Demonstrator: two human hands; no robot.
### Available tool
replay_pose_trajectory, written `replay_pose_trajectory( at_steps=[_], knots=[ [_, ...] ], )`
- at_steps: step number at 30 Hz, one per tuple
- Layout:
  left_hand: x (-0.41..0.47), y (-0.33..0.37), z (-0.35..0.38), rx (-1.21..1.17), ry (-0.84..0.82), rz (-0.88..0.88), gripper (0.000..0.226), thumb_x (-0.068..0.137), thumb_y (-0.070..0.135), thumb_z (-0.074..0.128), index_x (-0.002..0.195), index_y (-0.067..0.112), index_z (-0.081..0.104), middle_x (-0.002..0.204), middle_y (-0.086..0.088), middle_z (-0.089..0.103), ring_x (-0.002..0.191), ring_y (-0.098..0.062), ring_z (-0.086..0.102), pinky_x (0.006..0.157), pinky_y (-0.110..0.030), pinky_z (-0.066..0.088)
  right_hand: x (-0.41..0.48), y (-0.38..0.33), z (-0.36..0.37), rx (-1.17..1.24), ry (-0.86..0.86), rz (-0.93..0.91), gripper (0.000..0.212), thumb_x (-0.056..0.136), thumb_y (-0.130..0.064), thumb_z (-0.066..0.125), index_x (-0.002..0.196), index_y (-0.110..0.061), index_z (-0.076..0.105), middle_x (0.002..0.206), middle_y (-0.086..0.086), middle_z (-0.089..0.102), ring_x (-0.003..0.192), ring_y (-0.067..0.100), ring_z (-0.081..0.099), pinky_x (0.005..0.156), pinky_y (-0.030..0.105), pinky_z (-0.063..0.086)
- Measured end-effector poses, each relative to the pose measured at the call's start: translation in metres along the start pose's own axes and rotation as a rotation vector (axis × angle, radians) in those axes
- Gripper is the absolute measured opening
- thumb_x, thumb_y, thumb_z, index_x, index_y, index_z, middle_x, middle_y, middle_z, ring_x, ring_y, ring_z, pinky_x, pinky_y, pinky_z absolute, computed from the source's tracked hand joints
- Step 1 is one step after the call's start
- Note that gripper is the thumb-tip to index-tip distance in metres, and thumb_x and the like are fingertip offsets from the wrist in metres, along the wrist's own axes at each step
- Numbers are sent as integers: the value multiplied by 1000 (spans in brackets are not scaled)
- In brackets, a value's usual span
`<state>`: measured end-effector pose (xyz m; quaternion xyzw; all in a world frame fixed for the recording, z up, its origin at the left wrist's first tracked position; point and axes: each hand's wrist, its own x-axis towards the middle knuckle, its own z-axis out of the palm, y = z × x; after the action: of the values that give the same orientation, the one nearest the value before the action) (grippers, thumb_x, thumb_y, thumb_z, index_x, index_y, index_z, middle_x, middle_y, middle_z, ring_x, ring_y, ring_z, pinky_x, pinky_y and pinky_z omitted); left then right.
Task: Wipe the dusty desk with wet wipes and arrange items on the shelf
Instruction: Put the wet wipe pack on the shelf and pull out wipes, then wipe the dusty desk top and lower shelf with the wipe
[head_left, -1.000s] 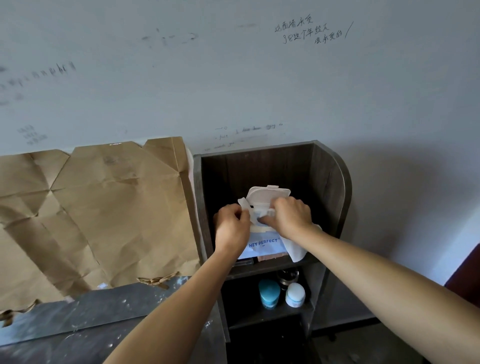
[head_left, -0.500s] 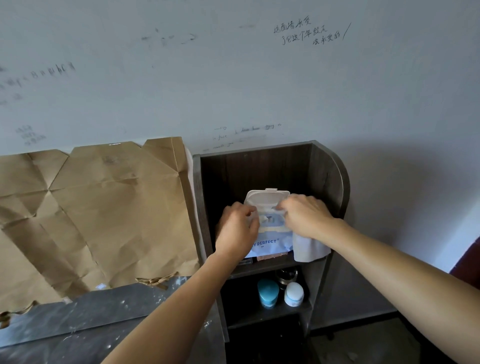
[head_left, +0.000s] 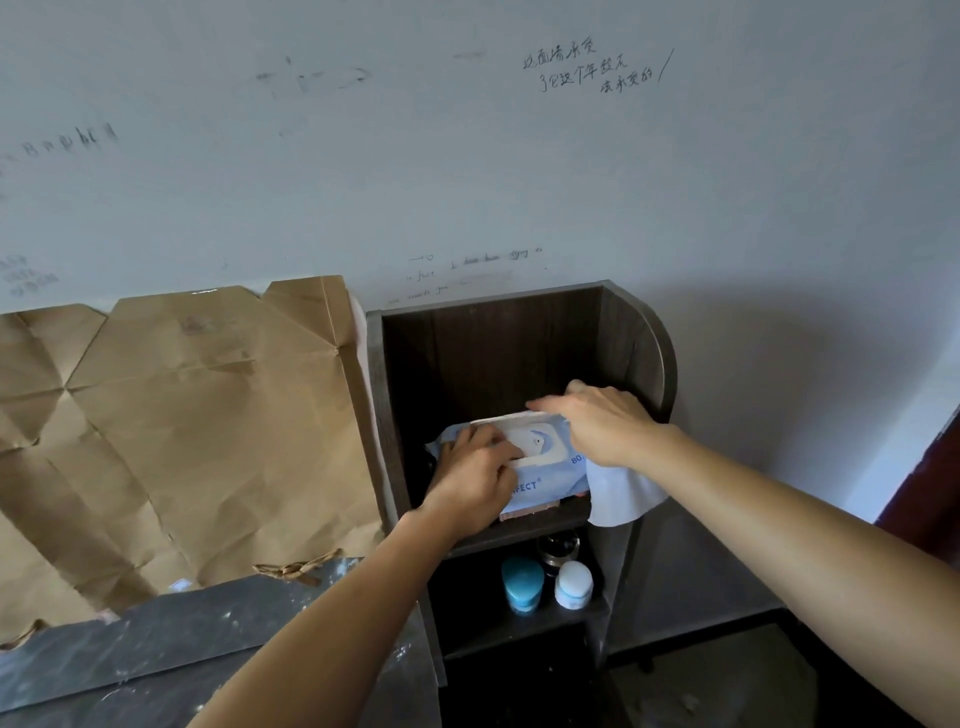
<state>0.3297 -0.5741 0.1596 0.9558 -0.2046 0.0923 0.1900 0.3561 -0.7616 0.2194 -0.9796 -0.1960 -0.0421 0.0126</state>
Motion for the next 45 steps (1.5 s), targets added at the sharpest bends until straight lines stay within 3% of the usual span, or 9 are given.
replay_pose_trajectory(
  at_steps=[5, 15, 21, 26, 30, 33, 35, 41, 45],
  knots=[
    [-23, 2, 6, -169, 468, -97, 19, 79, 13, 47, 92, 5, 58, 102, -10, 53, 92, -23, 50, 79, -32, 44, -11, -3, 17, -200, -72, -60, 55, 96, -13, 42, 140, -44, 32, 118, 9, 45, 82, 26, 55, 60, 34, 39],
    [-26, 3, 8, 316, 95, -38, 36, 86, 15, 46, 120, 17, 56, 129, -4, 49, 120, -30, 41, 96, -41, 34, -25, -12, 38, -173, -91, 48, 66, 94, -11, 44, 144, -45, 19, 129, 7, 36, 89, 29, 57, 63, 35, 37],
    [-53, -1, 19, 154, 127, -41, 43, 81, 10, 45, 122, 10, 56, 130, -11, 51, 120, -32, 46, 97, -43, 42, -43, -6, 59, 451, 179, 252, 48, 90, -9, 49, 135, -26, 48, 124, 5, 59, 105, 26, 59, 85, 38, 50],
    [-90, 5, 26, -137, 437, 64, 32, 79, 11, 41, 101, 6, 64, 110, -10, 59, 95, -25, 53, 82, -32, 46, -78, -22, 31, 1000, 308, 306, 26, 87, -6, 61, 112, -13, 67, 110, 3, 68, 104, 15, 62, 87, 27, 48],
    [-135, 12, 23, -683, 303, -337, 16, 92, 21, 55, 96, 12, 68, 93, 0, 67, 87, -14, 61, 76, -24, 47, -101, -55, 12, 1355, 17, 209, 13, 89, -16, 63, 96, -18, 74, 103, 0, 72, 101, 11, 66, 82, 24, 50],
    [-167, 11, 16, -1290, -31, -778, 46, 94, 51, 44, 101, 12, 69, 101, -7, 72, 95, -21, 65, 85, -34, 46, -107, -87, 20, 1482, -82, 154, 15, 89, -17, 60, 98, -14, 73, 108, 5, 70, 105, 15, 64, 91, 31, 49],
    [-194, 7, 14, -1443, -80, -771, 49, 89, 52, 53, 97, 6, 69, 98, -12, 70, 93, -26, 65, 90, -41, 47, -110, -108, 33, 1495, -136, 162, 14, 90, -17, 60, 96, -16, 73, 105, 9, 70, 102, 20, 64, 90, 35, 49],
    [-296, 2, -3, -1436, 393, -973, 21, 90, 3, 57, 71, 5, 47, 70, -14, 59, 58, -23, 60, 51, -31, 52, -129, -169, 100, 1266, -224, 211, 7, 83, -16, 70, 90, -13, 71, 78, 2, 66, 72, 13, 57, 61, 20, 42],
    [-378, -6, -11, -1090, 491, -1178, 13, 93, 10, 55, 82, 4, 49, 69, -12, 57, 55, -22, 55, 47, -28, 49, -146, -222, 123, 1403, -580, 202, 23, 76, -4, 73, 98, -10, 71, 91, 12, 73, 82, 26, 67, 78, 35, 52]
  ],
)
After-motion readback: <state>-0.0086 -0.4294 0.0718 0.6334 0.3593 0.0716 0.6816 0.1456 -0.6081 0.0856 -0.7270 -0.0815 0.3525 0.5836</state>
